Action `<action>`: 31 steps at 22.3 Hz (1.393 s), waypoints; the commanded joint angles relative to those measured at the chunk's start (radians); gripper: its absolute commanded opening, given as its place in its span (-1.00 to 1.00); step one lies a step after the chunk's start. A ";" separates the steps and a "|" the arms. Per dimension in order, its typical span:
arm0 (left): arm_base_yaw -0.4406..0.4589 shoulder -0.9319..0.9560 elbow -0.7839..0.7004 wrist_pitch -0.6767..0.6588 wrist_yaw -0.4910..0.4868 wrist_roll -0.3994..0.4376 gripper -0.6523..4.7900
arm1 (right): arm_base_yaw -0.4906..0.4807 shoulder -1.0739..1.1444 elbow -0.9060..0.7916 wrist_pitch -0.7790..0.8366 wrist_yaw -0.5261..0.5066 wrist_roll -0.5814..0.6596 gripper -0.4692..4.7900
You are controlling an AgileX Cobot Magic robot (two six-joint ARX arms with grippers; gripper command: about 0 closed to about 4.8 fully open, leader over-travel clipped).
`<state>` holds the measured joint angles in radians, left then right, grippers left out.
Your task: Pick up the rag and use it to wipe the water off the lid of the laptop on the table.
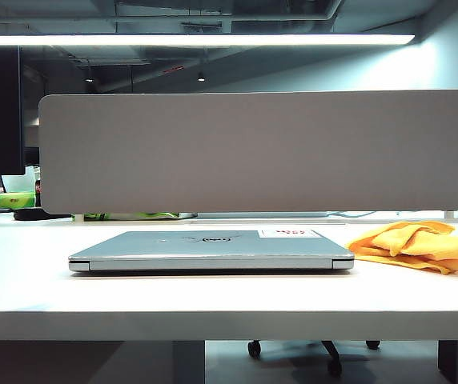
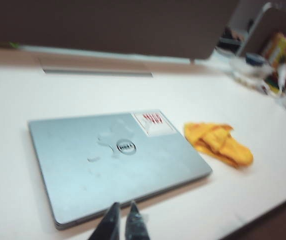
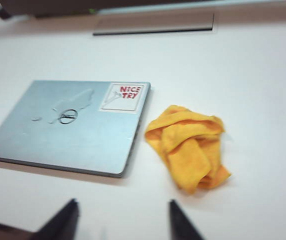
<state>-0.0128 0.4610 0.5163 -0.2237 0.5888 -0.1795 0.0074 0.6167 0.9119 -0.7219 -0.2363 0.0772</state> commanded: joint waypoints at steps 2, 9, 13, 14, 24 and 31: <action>-0.002 0.168 0.046 0.000 0.084 0.014 -0.68 | 0.000 0.369 0.178 0.037 0.087 -0.111 0.97; -0.001 0.189 0.046 -0.009 0.085 0.014 -0.68 | 0.002 1.022 0.396 0.048 0.109 -0.119 1.00; -0.002 0.188 0.046 -0.035 0.092 0.008 -0.68 | 0.007 1.187 0.426 0.063 0.134 -0.119 1.00; -0.002 0.188 0.046 -0.040 0.093 0.008 -0.68 | 0.008 1.202 0.426 0.069 0.133 -0.119 1.00; -0.002 0.187 0.046 -0.068 0.089 0.008 -0.68 | 0.087 1.250 0.426 0.141 0.126 -0.119 0.36; -0.002 0.187 0.046 -0.068 0.088 0.008 -0.68 | 0.100 1.283 0.426 0.148 0.134 -0.119 0.30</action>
<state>-0.0135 0.6495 0.5591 -0.3012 0.6731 -0.1730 0.1074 1.8935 1.3354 -0.5762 -0.1047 -0.0425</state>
